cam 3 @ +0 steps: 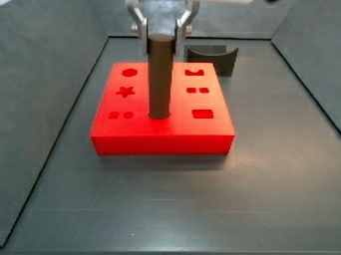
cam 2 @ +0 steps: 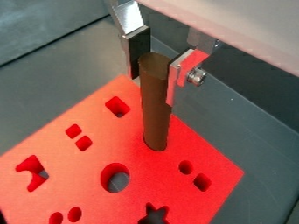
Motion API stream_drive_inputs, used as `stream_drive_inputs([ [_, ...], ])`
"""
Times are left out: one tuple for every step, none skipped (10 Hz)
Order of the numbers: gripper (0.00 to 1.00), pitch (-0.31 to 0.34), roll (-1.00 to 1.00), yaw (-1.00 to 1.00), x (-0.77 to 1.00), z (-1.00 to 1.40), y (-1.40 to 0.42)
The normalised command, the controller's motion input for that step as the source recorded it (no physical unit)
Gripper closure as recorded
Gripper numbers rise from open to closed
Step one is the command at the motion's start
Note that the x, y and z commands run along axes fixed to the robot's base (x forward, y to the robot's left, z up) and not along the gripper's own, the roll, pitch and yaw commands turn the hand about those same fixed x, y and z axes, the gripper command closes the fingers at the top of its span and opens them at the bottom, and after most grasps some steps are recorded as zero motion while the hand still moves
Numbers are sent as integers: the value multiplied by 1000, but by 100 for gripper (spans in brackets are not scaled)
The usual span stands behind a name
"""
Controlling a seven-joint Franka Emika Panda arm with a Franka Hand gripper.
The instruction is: Insert the oval object.
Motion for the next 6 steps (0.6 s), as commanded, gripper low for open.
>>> stream_drive_inputs([
  [100, -86, 0, -31, 0, -923, -17],
  [100, -97, 0, -29, 0, -849, 0],
  [100, -101, -11, -26, 26, -894, 0],
  [100, -114, -10, -17, 3, -986, 0],
  [100, -86, -4, 0, 17, -900, -11],
  [100, -17, 0, -9, 69, -466, 0],
])
